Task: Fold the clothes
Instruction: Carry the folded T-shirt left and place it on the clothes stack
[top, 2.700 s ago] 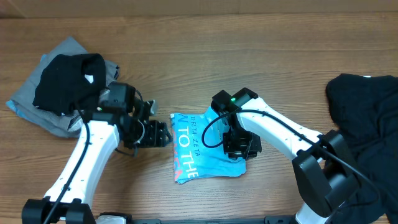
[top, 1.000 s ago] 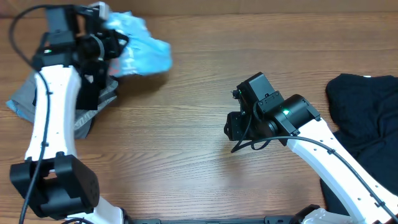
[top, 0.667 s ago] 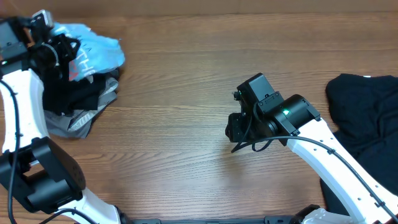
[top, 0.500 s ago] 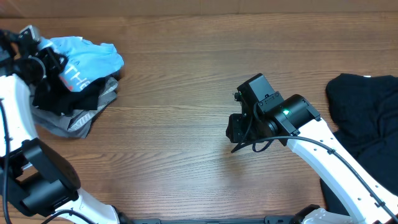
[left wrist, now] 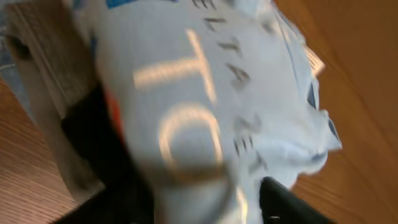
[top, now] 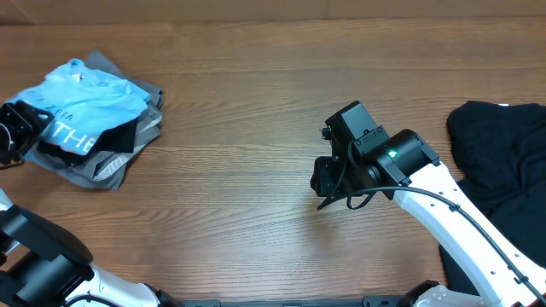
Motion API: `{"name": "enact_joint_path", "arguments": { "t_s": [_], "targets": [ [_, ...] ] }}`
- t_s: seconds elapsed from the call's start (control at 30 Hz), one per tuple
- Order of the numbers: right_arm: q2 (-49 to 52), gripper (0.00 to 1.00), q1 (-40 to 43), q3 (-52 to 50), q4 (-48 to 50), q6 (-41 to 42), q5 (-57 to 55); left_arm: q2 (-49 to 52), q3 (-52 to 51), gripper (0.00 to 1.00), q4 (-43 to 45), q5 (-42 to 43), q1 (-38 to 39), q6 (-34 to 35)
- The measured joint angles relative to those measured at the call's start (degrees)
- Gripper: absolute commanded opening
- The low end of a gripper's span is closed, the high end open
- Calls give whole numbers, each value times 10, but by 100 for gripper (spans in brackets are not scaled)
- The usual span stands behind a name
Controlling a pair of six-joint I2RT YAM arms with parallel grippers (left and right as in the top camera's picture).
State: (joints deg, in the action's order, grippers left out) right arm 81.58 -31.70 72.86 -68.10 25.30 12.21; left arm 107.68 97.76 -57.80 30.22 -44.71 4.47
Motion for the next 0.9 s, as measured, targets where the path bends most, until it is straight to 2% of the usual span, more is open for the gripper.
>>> {"name": "enact_joint_path", "arguments": {
  "t_s": [0.13, 0.2, 0.23, 0.27, 0.33, 0.53, 0.73, 0.83, 0.9],
  "targets": [
    [0, 40, 0, 0, -3, 0, 0, -1, 1, 70, -5, 7, 0, 0],
    [0, 40, 0, 0, -5, 0, 0, -3, 5, 63, -18, 11, 0, 0],
    [0, 40, 0, 0, -5, 0, 0, -5, 8, 43, -23, 12, 0, 0],
    [0, 40, 0, 0, -6, 0, 0, -9, 13, 15, -26, 14, 0, -1],
    [0, 40, 0, 0, -6, 0, 0, -28, 22, 4, -26, 20, 4, -6],
    [0, 40, 0, 0, -6, 0, 0, -63, 20, 4, -2, -14, 78, -47],
    [0, 40, 0, 0, -7, 0, 5, -10, -75, 5, 32, -74, 129, -44],
    [0, 40, 0, 0, -7, 0, 5, 27, -109, 10, 13, -87, 127, -37],
    [0, 40, 0, 0, -5, 0, 4, 29, -114, 18, 1, -88, 127, -32]
  ]
}}
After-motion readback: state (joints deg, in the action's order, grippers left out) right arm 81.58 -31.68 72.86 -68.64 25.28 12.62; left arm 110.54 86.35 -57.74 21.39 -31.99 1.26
